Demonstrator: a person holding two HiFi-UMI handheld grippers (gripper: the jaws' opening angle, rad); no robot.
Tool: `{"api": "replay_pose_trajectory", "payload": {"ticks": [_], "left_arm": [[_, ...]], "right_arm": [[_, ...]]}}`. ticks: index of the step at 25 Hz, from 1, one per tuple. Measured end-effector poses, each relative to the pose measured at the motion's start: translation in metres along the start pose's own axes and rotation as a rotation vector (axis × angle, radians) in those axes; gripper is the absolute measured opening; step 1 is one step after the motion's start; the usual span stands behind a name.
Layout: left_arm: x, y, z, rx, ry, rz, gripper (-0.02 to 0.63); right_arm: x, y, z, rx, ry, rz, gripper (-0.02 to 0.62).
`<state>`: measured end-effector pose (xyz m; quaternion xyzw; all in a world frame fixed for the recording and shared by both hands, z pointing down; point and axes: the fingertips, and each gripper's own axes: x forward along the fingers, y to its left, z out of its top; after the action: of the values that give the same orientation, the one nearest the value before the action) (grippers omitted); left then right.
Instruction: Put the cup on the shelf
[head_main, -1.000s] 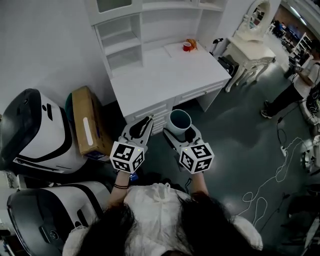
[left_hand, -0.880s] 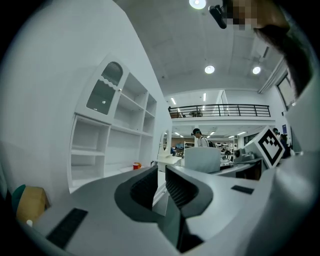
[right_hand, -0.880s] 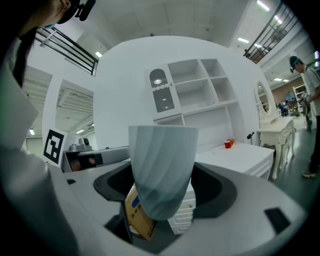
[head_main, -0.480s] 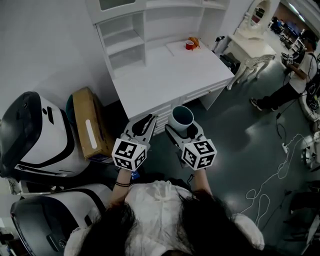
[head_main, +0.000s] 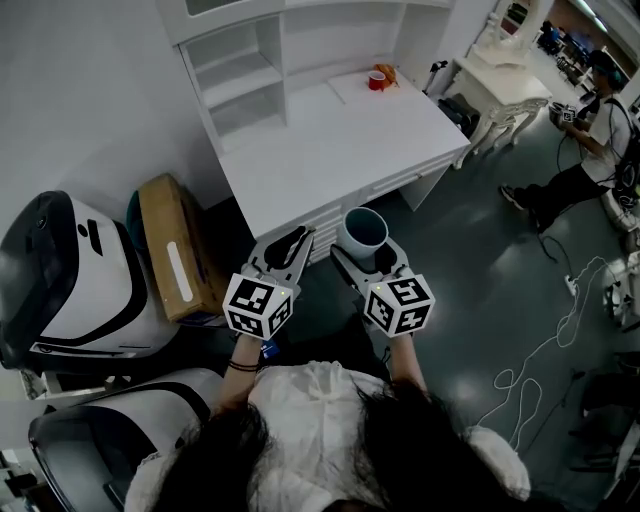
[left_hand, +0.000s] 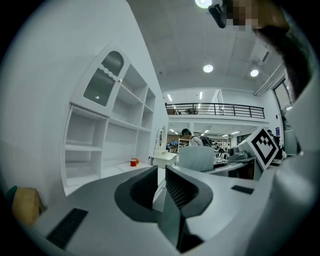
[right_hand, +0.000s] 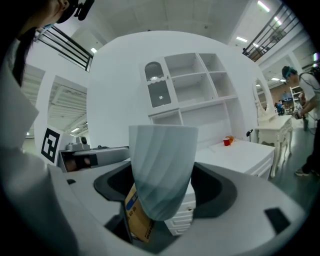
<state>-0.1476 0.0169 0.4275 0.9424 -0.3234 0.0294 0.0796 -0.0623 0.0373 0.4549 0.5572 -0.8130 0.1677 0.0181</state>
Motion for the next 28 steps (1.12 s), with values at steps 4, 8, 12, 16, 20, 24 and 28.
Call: {"api": "replay_pose_trajectory", "payload": {"ticks": [4, 8, 12, 16, 20, 24, 28], "left_arm": [[0.026, -0.002, 0.002, -0.007, -0.004, -0.014, 0.057], [0.061, 0.0, 0.008, -0.004, -0.019, 0.016, 0.057], [0.098, 0.008, 0.014, -0.01, -0.025, 0.054, 0.057], [0.136, 0.012, 0.023, -0.011, -0.04, 0.092, 0.057], [0.169, 0.011, 0.03, -0.003, -0.045, 0.116, 0.057], [0.201, 0.008, 0.036, 0.006, -0.049, 0.137, 0.057], [0.228, 0.004, 0.038, 0.008, -0.053, 0.155, 0.057]], "right_arm": [[0.008, -0.022, 0.004, 0.005, 0.004, 0.008, 0.357], [0.02, -0.054, 0.019, -0.006, -0.002, 0.032, 0.357], [0.035, -0.086, 0.036, -0.018, 0.002, 0.064, 0.357], [0.05, -0.119, 0.051, -0.036, 0.01, 0.098, 0.357], [0.059, -0.149, 0.063, -0.041, 0.014, 0.128, 0.357], [0.067, -0.176, 0.073, -0.047, 0.014, 0.157, 0.357], [0.073, -0.202, 0.078, -0.051, 0.019, 0.177, 0.357]]}}
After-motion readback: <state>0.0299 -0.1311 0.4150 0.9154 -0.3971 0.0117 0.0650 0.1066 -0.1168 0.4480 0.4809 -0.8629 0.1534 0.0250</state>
